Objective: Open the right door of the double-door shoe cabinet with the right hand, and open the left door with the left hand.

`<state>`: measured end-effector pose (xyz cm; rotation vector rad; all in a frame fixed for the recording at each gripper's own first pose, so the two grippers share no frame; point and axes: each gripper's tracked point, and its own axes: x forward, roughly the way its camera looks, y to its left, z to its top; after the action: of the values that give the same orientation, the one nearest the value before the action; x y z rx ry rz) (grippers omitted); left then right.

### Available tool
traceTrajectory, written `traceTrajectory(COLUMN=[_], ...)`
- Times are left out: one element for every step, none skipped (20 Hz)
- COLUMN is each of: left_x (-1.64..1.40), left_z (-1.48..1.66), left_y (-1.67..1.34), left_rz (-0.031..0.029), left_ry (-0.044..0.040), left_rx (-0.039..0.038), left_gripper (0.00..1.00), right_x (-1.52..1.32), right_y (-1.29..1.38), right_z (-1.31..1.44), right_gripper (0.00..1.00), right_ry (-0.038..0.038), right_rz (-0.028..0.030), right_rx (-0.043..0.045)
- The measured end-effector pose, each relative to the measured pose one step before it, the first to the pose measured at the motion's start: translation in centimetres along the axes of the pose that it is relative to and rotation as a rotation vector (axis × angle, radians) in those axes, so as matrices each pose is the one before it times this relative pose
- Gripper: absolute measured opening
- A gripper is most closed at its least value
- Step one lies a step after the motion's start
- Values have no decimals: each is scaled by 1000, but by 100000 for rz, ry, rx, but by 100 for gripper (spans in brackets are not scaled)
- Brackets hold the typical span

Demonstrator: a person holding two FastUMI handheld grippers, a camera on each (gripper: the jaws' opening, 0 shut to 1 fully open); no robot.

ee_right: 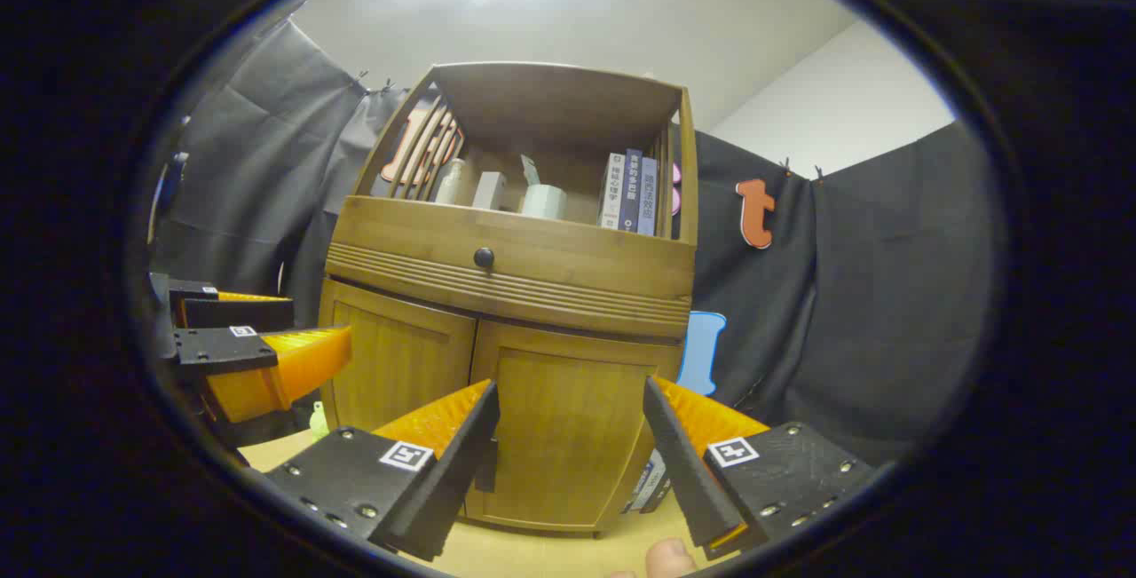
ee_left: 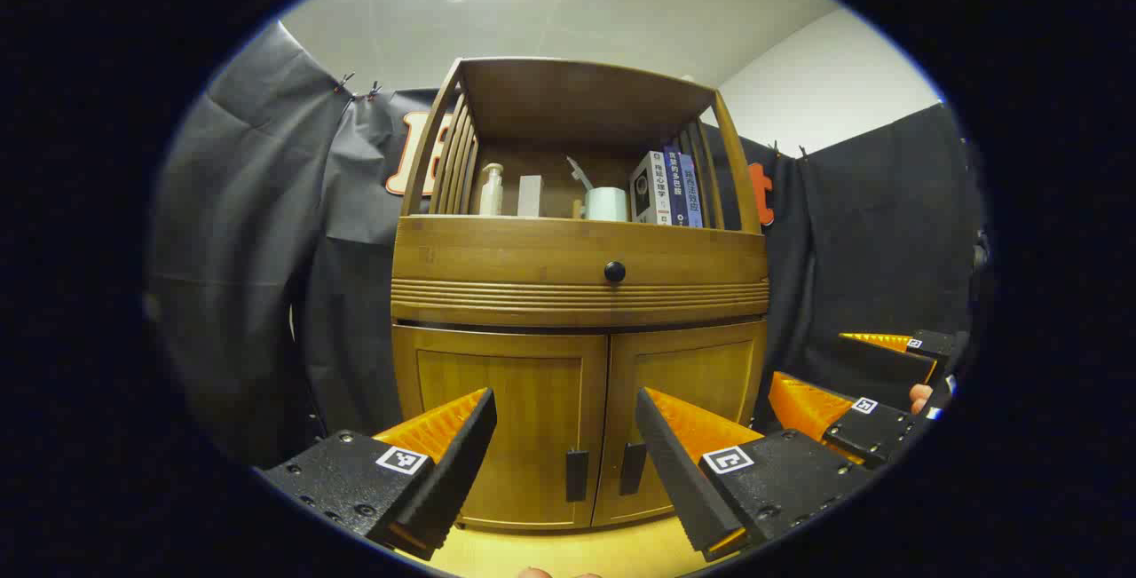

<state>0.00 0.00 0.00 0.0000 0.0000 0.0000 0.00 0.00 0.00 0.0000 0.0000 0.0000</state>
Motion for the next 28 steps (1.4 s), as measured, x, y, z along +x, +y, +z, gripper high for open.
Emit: traceTrajectory(left_x=[-40, -25, 24, 64, -33, 34, -38, 41, 103, -3, -49, 50, -46, 9, -20, -25, -18, -16, -163, -169, -101, -141, -210, -164, -251, -173, -174, -99], left_z=[-18, 117, 152, 201, 96, 114, 51, 65, -10, 63, -58, 34, -10, 89, 65, 138, -8, 2, -26, 103, 35, 2, -19, 134, -30, 55, -116, 40], left_y=[100, 173, 194, 113, 106, 115, -44, -61, -63, -79, -131, -90, -89, -31, -4, -15, -21, -10, -36, 116, 277, 312, 413, 631, 609, 697, 695, 743], left_rz=[408, 560, 687, 525, 445, 326, 132, 59, 31, -133, -177, -126, -34, 94, 101, 91, 27, 93, 126, 388, 665, 914, 1084, 1480, 1690, 1793, 1884, 1855], left_ry=[9, -177, -292, -447, -363, -284, -229, -114, 52, -54, 29, -16, -55, -212, -277, -150, -147, 76, -130, -97, -93, 154, -131, -37, 39, 84, 223, 67], left_rx=[-94, 116, 45, -34, -11, 138, 172, 184, 125, -58, -136, -100, 29, 45, -43, -22, -3, -36, -94, -88, -49, 82, 123, 291, 429, 464, 366, 177], left_gripper=[94, 94, 94, 94, 94, 97, 94, 94, 94, 94, 94, 94, 94, 94, 94, 94, 94, 94, 94, 94, 94, 94, 94, 94, 94, 96, 94, 94], right_x=[-10, 4, -93, 66, -46, 104, 151, -13, 23, -65, -5, 10, 45, -102, -130, 14, 70, 82, 4, 112, 182, 227, 169, 159, 258, 408, 374, 481], right_y=[139, 335, 349, 267, -63, -80, -30, 15, -13, 4, 16, -23, -60, -11, -28, 48, 8, 82, 105, 177, 219, 312, 482, 379, 333, 238, 119, 205], right_z=[-130, 57, 22, 72, -106, 35, -93, -65, -141, -63, -113, -99, 3, 14, -14, 68, 24, -1, -239, -195, -549, -565, -594, -446, -449, -307, -555, -700], right_gripper=[98, 97, 97, 97, 95, 95, 96, 95, 96, 97, 97, 95, 96, 97, 97, 95, 96, 96, 96, 96, 96, 96, 97, 98, 96, 96, 96, 96], right_ry=[-132, 65, 251, 157, 141, -5, -7, 155, 252, 266, 310, 227, 0, -13, -84, -230, -121, 137, 169, 395, 804, 792, 968, 515, 716, 495, 1094, 1422], right_rz=[1011, 1246, 858, 540, 105, -113, -73, 44, 185, 312, 154, 13, 3, -80, 42, 124, 162, 363, 450, 572, 738, 918, 1076, 867, 876, 490, 211, 252], right_rx=[484, 732, 354, -10, -350, -422, -163, 147, 232, 132, -92, -310, -368, -321, -198, 5, 75, 130, 110, 45, 2, 312, 705, 876, 1097, 560, 210, -80])
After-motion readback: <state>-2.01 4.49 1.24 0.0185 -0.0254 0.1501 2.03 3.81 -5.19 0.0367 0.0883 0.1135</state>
